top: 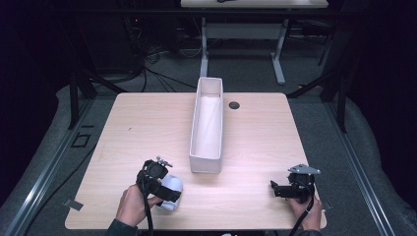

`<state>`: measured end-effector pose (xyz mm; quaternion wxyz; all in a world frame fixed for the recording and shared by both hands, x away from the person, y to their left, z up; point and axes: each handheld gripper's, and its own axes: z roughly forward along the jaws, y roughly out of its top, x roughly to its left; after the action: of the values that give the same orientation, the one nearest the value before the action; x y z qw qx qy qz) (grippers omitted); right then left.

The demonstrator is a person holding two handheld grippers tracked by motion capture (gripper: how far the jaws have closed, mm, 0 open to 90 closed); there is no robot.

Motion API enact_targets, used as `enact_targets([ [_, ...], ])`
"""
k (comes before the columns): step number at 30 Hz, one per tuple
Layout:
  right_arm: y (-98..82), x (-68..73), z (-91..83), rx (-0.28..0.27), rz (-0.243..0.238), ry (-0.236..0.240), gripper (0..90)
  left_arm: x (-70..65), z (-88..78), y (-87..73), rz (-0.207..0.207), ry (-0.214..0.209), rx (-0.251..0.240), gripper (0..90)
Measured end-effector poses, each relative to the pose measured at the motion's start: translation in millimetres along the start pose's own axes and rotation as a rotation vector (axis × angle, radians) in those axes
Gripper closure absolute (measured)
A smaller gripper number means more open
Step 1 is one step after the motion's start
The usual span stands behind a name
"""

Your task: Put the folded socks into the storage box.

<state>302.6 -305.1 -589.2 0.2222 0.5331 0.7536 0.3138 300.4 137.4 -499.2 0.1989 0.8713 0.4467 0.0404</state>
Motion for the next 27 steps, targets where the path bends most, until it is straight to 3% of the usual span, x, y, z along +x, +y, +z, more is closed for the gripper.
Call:
enact_targets([
  [6, -0.1, 0.3, -0.4, -0.003, -0.001, 0.003, 1.7, -3.8, 12.7, 1.9, 0.013, -0.021, 0.035, 6.2],
  [10, -0.1, 0.3, -0.4, -0.003, -0.001, 0.003, 1.7, 0.6, 24.6, 0.0, -0.001, -0.030, 0.071, 7.9],
  [15, -0.1, 0.3, -0.4, -0.003, -0.001, 0.003, 1.7, 5.5, 31.6, -3.0, -0.018, -0.037, 0.075, 10.3],
  [19, -0.1, 0.3, -0.4, -0.003, -0.001, 0.002, 1.7, 8.8, 31.9, -2.8, -0.009, -0.022, 0.083, 12.9],
  [27, -0.1, 0.3, -0.3, -0.003, -0.001, 0.003, 1.7, 14.0, 32.7, -7.8, -0.030, 0.022, 0.073, 20.4],
])
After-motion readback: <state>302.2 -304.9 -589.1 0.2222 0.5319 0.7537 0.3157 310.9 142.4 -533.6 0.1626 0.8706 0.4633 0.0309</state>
